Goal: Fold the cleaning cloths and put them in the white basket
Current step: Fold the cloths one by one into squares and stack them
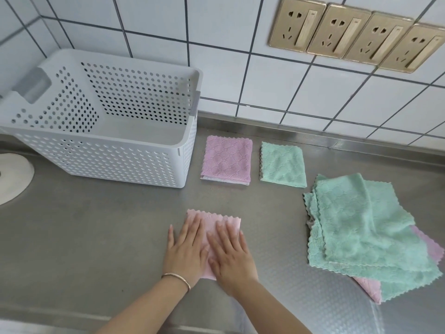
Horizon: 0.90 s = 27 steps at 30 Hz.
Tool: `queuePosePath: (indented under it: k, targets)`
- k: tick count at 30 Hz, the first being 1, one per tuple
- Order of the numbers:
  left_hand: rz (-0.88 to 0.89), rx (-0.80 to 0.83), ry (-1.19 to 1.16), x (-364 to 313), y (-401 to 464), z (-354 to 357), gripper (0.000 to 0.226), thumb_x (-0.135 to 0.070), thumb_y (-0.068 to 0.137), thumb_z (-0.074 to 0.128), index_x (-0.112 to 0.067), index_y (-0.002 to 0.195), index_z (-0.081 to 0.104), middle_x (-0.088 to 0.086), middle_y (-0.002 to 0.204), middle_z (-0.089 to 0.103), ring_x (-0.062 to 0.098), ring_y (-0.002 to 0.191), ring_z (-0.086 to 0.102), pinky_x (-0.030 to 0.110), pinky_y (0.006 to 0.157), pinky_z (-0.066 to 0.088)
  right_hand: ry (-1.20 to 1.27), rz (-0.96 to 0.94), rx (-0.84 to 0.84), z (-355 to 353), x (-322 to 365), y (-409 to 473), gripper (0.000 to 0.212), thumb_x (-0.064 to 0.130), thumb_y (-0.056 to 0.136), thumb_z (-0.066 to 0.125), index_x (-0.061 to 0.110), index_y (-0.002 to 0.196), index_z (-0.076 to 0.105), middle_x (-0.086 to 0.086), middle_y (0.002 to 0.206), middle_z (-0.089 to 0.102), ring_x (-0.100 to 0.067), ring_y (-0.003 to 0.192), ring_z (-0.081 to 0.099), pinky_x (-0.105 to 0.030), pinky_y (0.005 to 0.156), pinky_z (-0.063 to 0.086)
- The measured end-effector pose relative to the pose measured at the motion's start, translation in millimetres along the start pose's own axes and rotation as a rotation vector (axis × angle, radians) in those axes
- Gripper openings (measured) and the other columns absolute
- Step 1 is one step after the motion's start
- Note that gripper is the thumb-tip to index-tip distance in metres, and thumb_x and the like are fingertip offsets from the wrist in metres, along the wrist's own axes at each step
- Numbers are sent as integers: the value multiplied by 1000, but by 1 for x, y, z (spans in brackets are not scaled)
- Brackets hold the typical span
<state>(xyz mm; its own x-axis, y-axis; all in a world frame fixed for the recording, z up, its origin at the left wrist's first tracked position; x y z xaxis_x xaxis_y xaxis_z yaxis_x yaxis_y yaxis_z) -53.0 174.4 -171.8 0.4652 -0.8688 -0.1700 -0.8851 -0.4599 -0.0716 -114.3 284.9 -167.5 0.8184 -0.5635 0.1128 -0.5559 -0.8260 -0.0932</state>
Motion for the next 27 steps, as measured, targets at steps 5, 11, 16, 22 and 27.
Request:
queuePosePath:
  k: [5,11,16,22,27]
  targets:
    - [-113,93,-3,9,-1,0,67,-48,77,32,-12,133,33,7,141,46,16,134,26,47,106,14,4,-9,31,3,-2,9,58,46,82,37,24,136,41,-3,147,33,-28,140,10,-46,106,14]
    - [-252,-27,-82,14,-2,-4,65,-48,70,39,-11,122,53,10,124,61,26,115,48,46,100,22,144,77,-3,-21,-8,13,54,43,63,42,28,109,66,3,114,66,-20,103,64,-34,84,55]
    - [-740,-78,-323,25,-18,-19,40,-33,69,73,-8,98,64,15,118,53,36,108,46,44,90,38,422,649,-5,-32,-32,-10,33,33,80,56,18,110,58,0,107,55,-21,103,51,-29,86,46]
    - [-769,-7,-387,13,-12,-19,24,-30,83,59,-10,96,62,13,112,55,33,101,48,40,85,38,661,756,160,-23,-31,-12,21,34,88,46,21,97,59,2,110,56,-17,103,51,-30,88,45]
    - [-639,-109,-880,-37,15,-50,11,-19,91,51,-12,94,42,11,85,53,30,77,47,34,66,33,1100,805,-57,-56,-58,-8,10,21,92,44,12,89,48,3,73,53,-10,62,47,-20,53,37]
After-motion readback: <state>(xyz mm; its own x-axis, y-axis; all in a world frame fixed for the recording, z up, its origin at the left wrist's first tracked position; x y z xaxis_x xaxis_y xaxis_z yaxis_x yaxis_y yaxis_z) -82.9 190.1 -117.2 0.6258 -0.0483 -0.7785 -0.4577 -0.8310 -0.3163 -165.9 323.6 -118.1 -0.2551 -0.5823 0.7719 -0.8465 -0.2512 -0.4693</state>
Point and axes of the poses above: each hand's wrist, its own y-axis towards the middle knuckle, its own z-axis out of the palm, x = y × z, the point moved 4 cm from there along y, towards the middle knuckle
